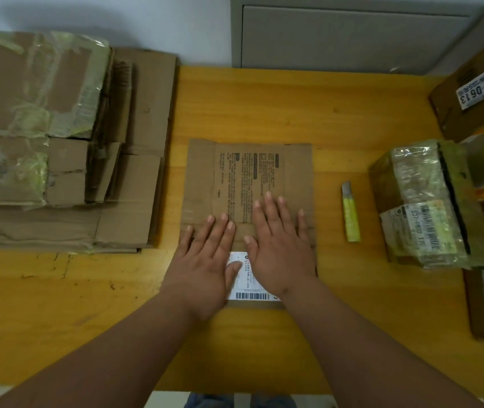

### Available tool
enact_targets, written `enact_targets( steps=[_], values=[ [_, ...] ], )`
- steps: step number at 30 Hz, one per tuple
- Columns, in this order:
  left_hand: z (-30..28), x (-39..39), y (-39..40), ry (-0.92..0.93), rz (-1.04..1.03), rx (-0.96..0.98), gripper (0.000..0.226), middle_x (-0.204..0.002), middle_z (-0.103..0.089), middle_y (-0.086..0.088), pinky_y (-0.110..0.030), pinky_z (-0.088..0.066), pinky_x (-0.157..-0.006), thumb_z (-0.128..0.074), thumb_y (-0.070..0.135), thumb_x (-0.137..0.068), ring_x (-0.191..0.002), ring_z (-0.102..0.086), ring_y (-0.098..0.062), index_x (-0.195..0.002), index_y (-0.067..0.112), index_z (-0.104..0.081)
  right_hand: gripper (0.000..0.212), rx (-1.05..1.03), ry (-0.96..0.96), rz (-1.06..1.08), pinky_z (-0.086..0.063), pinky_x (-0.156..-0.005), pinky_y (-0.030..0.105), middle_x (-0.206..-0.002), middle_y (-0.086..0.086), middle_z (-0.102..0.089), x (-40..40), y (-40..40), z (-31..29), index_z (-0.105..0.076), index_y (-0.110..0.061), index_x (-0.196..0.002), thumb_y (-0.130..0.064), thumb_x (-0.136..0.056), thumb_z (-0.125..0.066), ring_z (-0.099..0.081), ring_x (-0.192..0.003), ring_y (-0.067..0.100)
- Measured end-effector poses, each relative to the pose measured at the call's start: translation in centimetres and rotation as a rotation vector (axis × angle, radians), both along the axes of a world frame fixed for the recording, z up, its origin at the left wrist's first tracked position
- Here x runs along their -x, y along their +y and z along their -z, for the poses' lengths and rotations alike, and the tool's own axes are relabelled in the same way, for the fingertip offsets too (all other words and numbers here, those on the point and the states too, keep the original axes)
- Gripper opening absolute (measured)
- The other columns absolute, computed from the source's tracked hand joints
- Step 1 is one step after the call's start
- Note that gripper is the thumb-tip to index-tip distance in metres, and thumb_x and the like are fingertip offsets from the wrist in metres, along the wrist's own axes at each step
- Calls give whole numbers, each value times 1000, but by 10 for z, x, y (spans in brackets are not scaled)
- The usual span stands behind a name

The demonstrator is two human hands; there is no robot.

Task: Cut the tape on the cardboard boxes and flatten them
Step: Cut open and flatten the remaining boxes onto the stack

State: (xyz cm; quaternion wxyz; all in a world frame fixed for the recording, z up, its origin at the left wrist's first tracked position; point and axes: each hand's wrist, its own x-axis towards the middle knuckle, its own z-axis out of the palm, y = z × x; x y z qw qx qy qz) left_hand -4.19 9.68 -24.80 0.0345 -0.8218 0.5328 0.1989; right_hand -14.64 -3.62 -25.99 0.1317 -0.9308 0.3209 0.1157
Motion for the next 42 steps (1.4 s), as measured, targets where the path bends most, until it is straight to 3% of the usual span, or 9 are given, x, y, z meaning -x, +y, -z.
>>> enact_targets(
  steps=[2,7,12,15,22,31,36,39,42],
  values=[
    [6,4,9,14,-45,-43,67,-154,40,5,-43,20,-118,19,57,-89,-141,39,-14,-146,24,33,64,26,-10,-21,29,-112,45,-160,-3,26,9,9,-1,13,-26,-153,-54,-99,-5,32,-145,16],
    [10,2,5,-13,-38,-75,65,-152,43,6,-43,23,-117,15,57,-90,-140,41,-14,-143,26,37,63,41,-36,-72,5,-119,56,-165,-1,1,48,40,4,-10,-28,-154,-58,-100,-18,11,-151,21],
    [3,7,0,-50,-115,-183,63,-150,42,14,-65,20,-110,3,60,-94,-140,38,-12,-141,33,36,69,32,30,-105,20,-115,54,-161,-6,23,47,35,1,2,-32,-156,-63,-95,-1,30,-146,17],
    [-5,11,4,11,-240,-186,71,-149,44,16,-72,2,-110,-16,66,-95,-144,34,-22,-144,43,30,75,-42,28,5,25,-111,52,-159,-6,30,52,32,-3,5,-39,-154,-73,-89,-6,35,-143,21],
    [-24,22,2,31,-546,-101,87,-159,28,9,-55,-39,-104,-50,73,-84,-143,-18,-37,-152,48,-1,96,-205,-26,376,-18,-117,44,-160,0,19,58,30,-23,-11,-42,-154,-76,-77,-57,3,-142,30],
    [-48,22,0,14,-615,68,105,-157,-3,-5,-45,-50,-100,-79,64,-65,-127,-49,-33,-149,41,-22,94,-397,-90,603,-45,-93,32,-139,6,-24,61,5,-44,-23,-46,-148,-38,-75,-81,-41,-121,27],
    [-75,16,-9,52,-632,140,79,-138,-36,-7,-39,-53,-93,-69,41,-84,-112,-53,-25,-149,42,-24,99,-609,-204,749,-51,-88,32,-140,10,-43,59,-4,-54,-18,-40,-153,-27,-78,-81,-53,-119,28],
    [-95,6,-13,61,-594,301,62,-134,-36,-3,-35,-51,-84,-51,25,-94,-107,-52,-22,-150,39,-29,91,-721,-297,825,-53,-93,40,-134,3,-58,50,-10,-65,-29,-31,-149,-27,-75,-82,-60,-114,26],
    [-116,-9,-14,36,-550,420,61,-136,-35,0,-33,-49,-84,-49,20,-93,-105,-54,-23,-149,40,-36,91,-762,-358,840,-47,-103,44,-143,6,-51,34,-13,-74,-27,-31,-151,-25,-76,-79,-52,-126,29]
  ],
)
